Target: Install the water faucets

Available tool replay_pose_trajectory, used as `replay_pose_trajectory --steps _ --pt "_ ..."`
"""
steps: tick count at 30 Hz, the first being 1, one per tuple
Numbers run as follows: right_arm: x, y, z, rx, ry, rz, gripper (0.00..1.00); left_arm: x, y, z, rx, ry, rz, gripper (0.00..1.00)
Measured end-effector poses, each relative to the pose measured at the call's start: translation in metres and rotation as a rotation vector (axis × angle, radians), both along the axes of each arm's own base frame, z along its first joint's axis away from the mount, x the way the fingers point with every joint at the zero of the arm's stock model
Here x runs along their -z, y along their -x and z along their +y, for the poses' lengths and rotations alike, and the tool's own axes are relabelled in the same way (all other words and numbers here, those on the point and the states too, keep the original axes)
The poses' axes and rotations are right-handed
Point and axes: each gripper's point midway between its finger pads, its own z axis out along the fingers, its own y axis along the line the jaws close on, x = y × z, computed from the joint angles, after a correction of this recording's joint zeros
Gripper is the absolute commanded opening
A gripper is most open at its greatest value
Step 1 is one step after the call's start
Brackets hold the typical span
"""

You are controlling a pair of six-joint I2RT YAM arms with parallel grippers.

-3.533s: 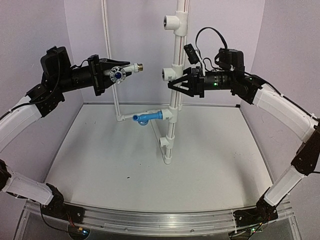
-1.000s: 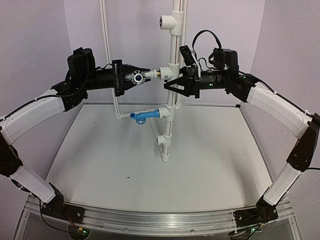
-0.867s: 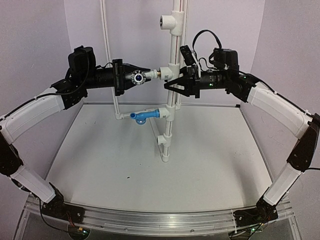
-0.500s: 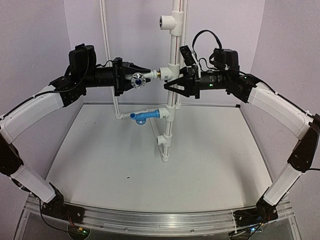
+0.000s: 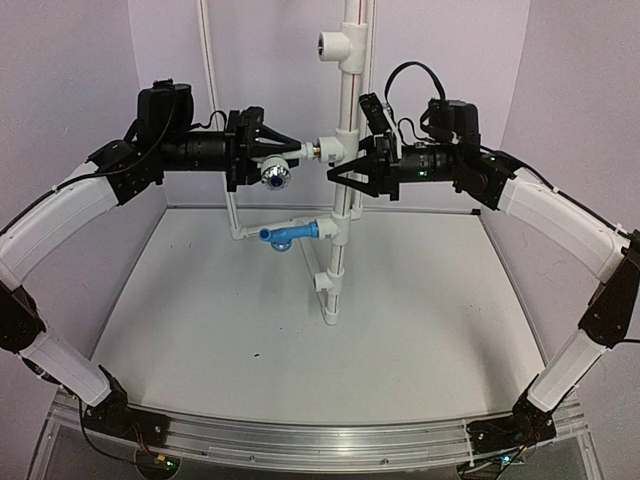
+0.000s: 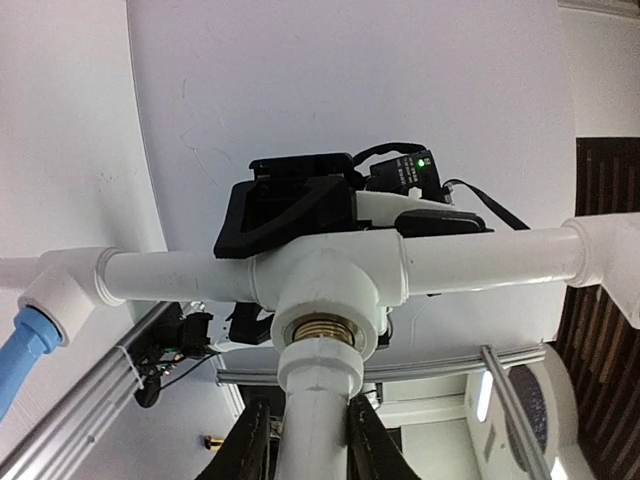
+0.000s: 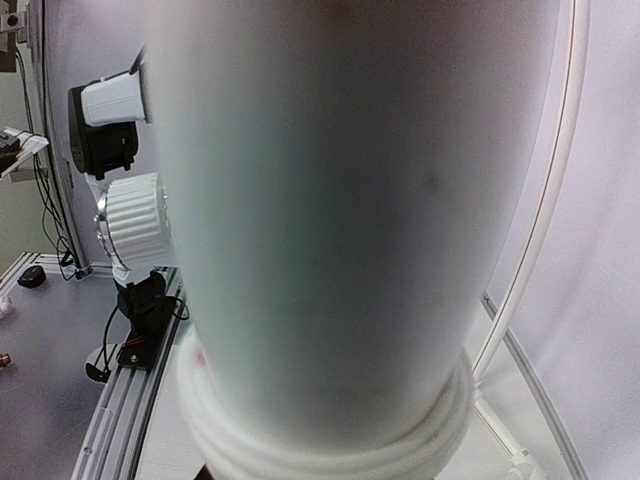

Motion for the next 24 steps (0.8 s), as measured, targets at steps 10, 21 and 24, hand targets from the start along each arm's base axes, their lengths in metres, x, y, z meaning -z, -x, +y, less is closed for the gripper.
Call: replay_pose_trajectory --steps 10,21,24 --pt "-0.0002 0.004 0.0 -0.002 -0.002 0.004 0.0 0.0001 0.0012 0.0019 -0.031 -0.045 -0.287 0.01" --pt "0.0001 0.0089 0.0043 -0.004 -0.001 0.022 0.0 -0.0001 0.0038 0.0089 -0.072 -0.092 -0.716 0.03" --pt "-0.0001 0.0079 0.0046 0.005 -0.002 0.033 0.0 -0.0004 0.0017 0.0092 -0.076 -0.119 -0.865 0.01"
